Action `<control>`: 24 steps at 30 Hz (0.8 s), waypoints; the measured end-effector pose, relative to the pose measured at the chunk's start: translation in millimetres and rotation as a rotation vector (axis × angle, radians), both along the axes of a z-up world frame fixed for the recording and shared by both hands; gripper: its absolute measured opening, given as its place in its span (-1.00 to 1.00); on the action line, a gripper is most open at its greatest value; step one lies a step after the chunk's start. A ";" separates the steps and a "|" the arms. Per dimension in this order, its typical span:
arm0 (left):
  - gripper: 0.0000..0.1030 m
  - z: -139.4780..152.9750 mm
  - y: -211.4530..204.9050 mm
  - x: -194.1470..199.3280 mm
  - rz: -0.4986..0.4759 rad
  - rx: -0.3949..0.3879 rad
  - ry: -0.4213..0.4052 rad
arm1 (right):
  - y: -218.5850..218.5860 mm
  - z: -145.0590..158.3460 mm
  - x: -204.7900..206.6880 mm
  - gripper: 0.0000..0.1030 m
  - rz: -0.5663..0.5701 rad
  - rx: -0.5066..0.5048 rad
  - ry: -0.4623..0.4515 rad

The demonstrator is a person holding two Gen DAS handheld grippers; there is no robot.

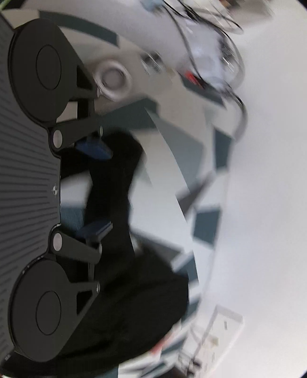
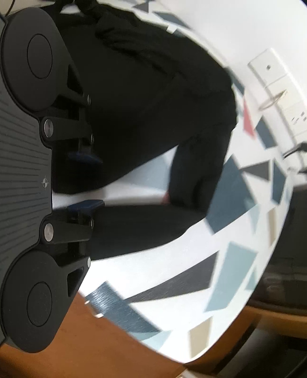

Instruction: Fold clothes

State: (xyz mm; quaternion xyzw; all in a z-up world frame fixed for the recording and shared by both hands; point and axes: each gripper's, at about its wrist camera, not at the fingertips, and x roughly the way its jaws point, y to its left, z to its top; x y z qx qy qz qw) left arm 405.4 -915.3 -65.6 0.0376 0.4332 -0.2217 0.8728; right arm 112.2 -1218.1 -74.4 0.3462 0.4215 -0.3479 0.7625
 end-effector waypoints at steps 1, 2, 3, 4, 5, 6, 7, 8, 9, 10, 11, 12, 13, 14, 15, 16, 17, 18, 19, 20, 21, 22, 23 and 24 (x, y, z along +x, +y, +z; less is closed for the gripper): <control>0.35 2.9 -8.7 -4.5 -0.041 -0.014 -0.013 | -1.7 2.9 4.9 -0.32 0.009 -0.015 -0.020; 0.37 3.4 -20.7 -7.5 -0.092 -0.012 -0.015 | -3.4 5.8 9.7 -0.28 0.019 -0.029 -0.040; 0.37 3.1 -32.4 -10.3 -0.137 -0.008 -0.016 | -5.1 8.7 14.6 -0.26 0.028 -0.044 -0.060; 0.37 -0.2 -43.4 -12.2 -0.168 0.003 -0.011 | -6.9 11.7 19.4 -0.25 0.038 -0.058 -0.079; 0.37 -6.8 -54.3 -11.6 -0.194 0.013 0.005 | -9.6 13.4 26.3 -0.24 0.047 -0.067 -0.097; 0.36 -15.3 -63.0 -8.6 -0.212 0.009 0.033 | -13.2 14.3 34.9 -0.24 0.057 -0.072 -0.112; 0.35 -22.7 -67.2 -4.7 -0.224 -0.020 0.061 | -16.6 14.8 44.6 -0.22 0.064 -0.074 -0.126; 0.07 -29.3 -70.0 -0.5 -0.227 -0.045 0.085 | -20.5 15.0 55.1 -0.15 0.069 -0.065 -0.140; -0.67 -33.7 -69.8 4.4 -0.210 -0.060 0.098 | -23.6 15.3 65.1 -0.10 0.074 -0.056 -0.151; -0.83 -37.2 -68.9 10.4 -0.184 -0.071 0.113 | -24.9 16.5 75.2 0.19 0.083 -0.057 -0.161; -0.83 -37.5 -64.9 19.0 -0.136 -0.081 0.133 | -24.0 17.5 87.2 0.60 0.100 -0.077 -0.168; -0.84 -35.1 -57.9 26.3 -0.084 -0.098 0.142 | -21.9 17.6 98.3 0.73 0.121 -0.111 -0.172; -0.84 -31.8 -51.3 31.1 -0.041 -0.090 0.127 | -19.8 17.3 107.8 0.77 0.144 -0.149 -0.173; -0.85 -27.3 -44.7 34.8 -0.006 -0.066 0.091 | -18.4 15.3 116.9 0.76 0.169 -0.181 -0.169; -0.85 -23.1 -37.0 38.2 0.019 -0.041 0.055 | -18.5 11.1 125.2 0.77 0.192 -0.199 -0.153; -0.85 -20.2 -27.7 42.1 0.043 -0.023 0.033 | -19.6 6.4 131.6 0.76 0.200 -0.204 -0.131; -0.85 -18.0 -18.0 46.1 0.069 -0.004 0.015 | -21.3 1.2 135.3 0.75 0.192 -0.201 -0.109; -0.85 -17.6 -8.0 49.8 0.097 0.014 0.010 | -23.2 -4.2 136.3 0.75 0.176 -0.193 -0.093; -0.85 -18.4 0.3 52.6 0.118 0.031 0.007 | -25.0 -9.7 135.8 0.75 0.153 -0.172 -0.083; -0.82 -19.8 7.5 55.3 0.134 0.049 0.006 | -26.9 -15.4 135.1 0.75 0.125 -0.142 -0.073; -0.76 -22.7 11.6 57.8 0.132 0.070 0.009 | -28.7 -21.1 134.4 0.75 0.098 -0.113 -0.063; -0.70 -25.0 13.3 59.3 0.126 0.088 0.014 | -27.9 -24.7 134.4 0.74 0.088 -0.101 -0.060; -0.54 -25.6 14.0 59.3 0.121 0.103 0.015 | -25.2 -26.6 135.1 0.76 0.093 -0.103 -0.063; -0.33 -24.5 13.5 59.4 0.118 0.108 0.013 | -22.5 -28.5 135.7 0.75 0.097 -0.106 -0.065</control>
